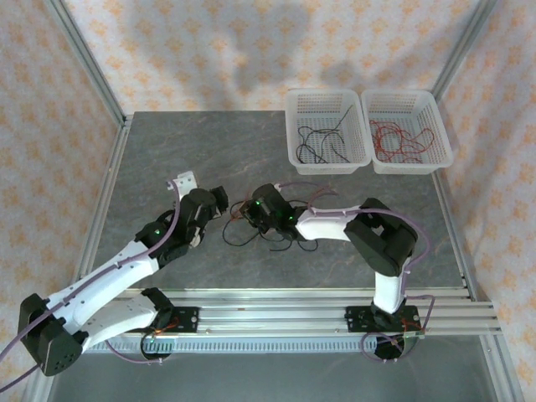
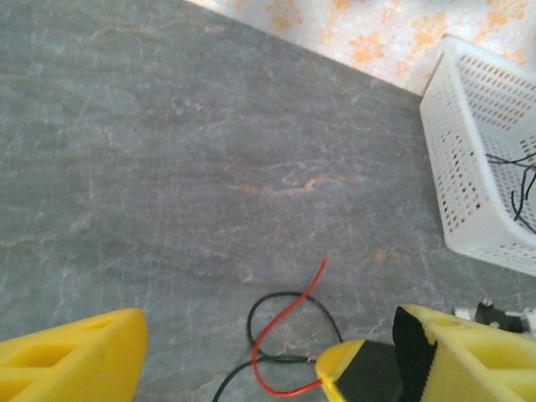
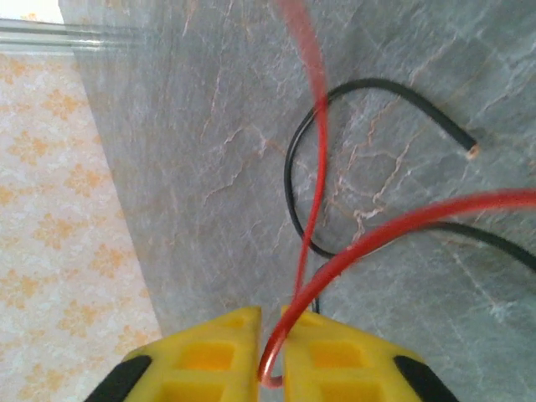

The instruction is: Untangle the cables

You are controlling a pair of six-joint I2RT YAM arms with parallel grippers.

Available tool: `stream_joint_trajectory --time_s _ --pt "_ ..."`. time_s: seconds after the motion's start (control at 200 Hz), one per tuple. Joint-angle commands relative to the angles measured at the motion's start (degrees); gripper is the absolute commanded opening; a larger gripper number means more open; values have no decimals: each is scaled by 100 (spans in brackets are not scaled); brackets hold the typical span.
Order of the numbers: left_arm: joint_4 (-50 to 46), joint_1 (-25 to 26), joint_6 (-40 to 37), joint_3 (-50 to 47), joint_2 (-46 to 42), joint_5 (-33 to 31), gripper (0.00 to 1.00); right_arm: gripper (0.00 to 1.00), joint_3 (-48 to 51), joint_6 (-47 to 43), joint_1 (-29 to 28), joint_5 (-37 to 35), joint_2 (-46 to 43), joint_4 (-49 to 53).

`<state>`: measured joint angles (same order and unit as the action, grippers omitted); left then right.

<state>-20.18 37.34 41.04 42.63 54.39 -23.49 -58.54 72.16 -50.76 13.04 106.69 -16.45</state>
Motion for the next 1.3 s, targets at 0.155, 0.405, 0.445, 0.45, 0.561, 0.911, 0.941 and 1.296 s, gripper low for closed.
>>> stream_joint_trajectory --time_s 0.155,0.405,0.445,0.45,0.561,0.911,0.941,1.296 --pt "-223 -52 855 -944 -263 532 78 0 -254 -334 -30 -590 -70 379" --pt "447 -43 1310 -1758 -19 1210 77 0 -230 -590 -19 -935 -788 528" --pt "533 -35 1297 -1807 1 1238 77 0 -211 -611 -21 -1005 -948 529" --pt "546 -34 1295 -1813 5 1240 77 0 -206 -609 -21 -1009 -966 529" --pt "811 -14 1174 -1904 36 1307 76 0 -120 -568 7 -1108 -1369 424" --pt "2041 79 979 -2202 423 1414 76 0 -124 -296 14 -1518 -2357 113" --pt "2166 101 941 -2200 472 1440 76 0 -106 -243 14 -1561 -2420 80" --pt "3214 558 158 -1790 1101 1434 76 0 -196 133 -23 -1891 -2915 -448"
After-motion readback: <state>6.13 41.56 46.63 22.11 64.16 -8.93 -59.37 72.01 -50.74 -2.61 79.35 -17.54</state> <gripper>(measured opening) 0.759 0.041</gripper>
